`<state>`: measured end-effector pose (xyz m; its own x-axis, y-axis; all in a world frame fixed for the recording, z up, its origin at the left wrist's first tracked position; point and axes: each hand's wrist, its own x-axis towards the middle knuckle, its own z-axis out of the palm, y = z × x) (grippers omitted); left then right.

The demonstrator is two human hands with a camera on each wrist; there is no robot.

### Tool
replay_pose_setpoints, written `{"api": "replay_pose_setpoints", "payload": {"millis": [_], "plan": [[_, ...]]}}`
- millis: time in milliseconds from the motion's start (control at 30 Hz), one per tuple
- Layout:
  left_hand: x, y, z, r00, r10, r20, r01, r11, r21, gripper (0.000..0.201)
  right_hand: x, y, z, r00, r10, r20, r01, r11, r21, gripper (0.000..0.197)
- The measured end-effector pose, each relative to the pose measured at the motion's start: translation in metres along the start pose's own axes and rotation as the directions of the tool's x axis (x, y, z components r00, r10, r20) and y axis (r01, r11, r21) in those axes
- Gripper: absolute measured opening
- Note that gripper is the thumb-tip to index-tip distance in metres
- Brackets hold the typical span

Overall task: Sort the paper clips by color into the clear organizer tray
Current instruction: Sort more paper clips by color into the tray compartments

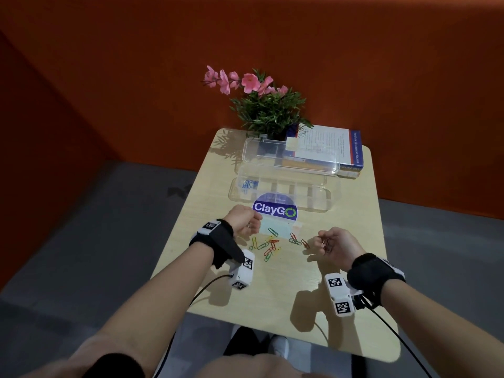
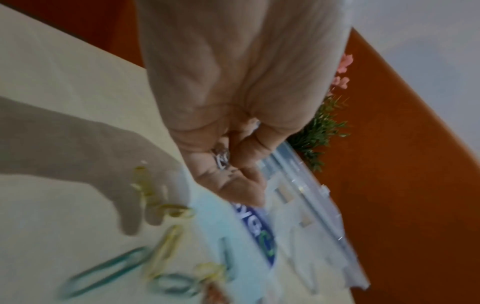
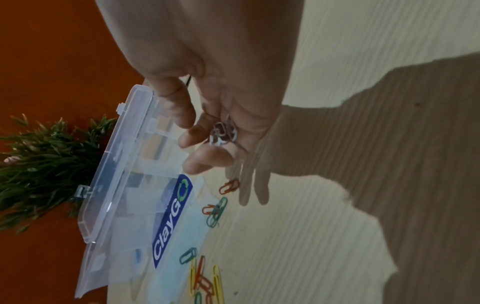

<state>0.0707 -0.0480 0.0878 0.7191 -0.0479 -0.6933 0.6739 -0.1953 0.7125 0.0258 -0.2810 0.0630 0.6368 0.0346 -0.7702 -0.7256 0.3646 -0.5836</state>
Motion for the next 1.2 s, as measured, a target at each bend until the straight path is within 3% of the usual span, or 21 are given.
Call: {"api": "replay_pose_setpoints", "payload": {"millis": [300, 400, 533, 633, 800, 1033, 1200], "plan": [[0.021, 0.081, 0.010, 0.996, 0.090, 0.016, -0.086, 0.977, -0.193, 0.014, 0.007, -0.010, 0.005, 1.000, 0.025, 0.008, -0.025, 0.998, -0.056, 0.020], [0.036, 0.091, 0.013, 0.996, 0.088, -0.005, -0.088, 0.981, -0.174, 0.028, 0.006, -0.014, 0.006, 0.997, 0.016, 0.076, -0.013, 0.999, -0.045, 0.016], [0.042, 0.092, 0.013, 0.996, 0.069, 0.058, -0.057, 0.982, -0.183, 0.045, -0.001, -0.025, 0.015, 0.993, 0.008, 0.118, -0.003, 0.999, -0.045, 0.015], [0.041, 0.089, 0.007, 0.992, 0.128, 0.013, -0.124, 0.977, -0.175, 0.053, -0.009, -0.040, 0.029, 0.988, 0.004, 0.154, 0.017, 0.991, -0.133, 0.024], [0.018, 0.065, -0.013, 0.958, 0.261, -0.122, -0.270, 0.961, -0.060, 0.043, 0.003, -0.078, 0.067, 0.984, -0.038, 0.172, 0.086, 0.956, -0.280, 0.030], [0.006, -0.002, -0.031, 0.962, 0.158, -0.224, -0.168, 0.985, -0.027, 0.031, 0.044, -0.109, 0.126, 0.987, -0.050, 0.151, 0.081, 0.977, -0.200, 0.022], [0.016, -0.026, -0.034, 0.958, 0.157, -0.239, -0.162, 0.987, -0.003, 0.024, 0.051, -0.112, 0.135, 0.987, -0.072, 0.145, 0.118, 0.932, -0.341, 0.048]]}}
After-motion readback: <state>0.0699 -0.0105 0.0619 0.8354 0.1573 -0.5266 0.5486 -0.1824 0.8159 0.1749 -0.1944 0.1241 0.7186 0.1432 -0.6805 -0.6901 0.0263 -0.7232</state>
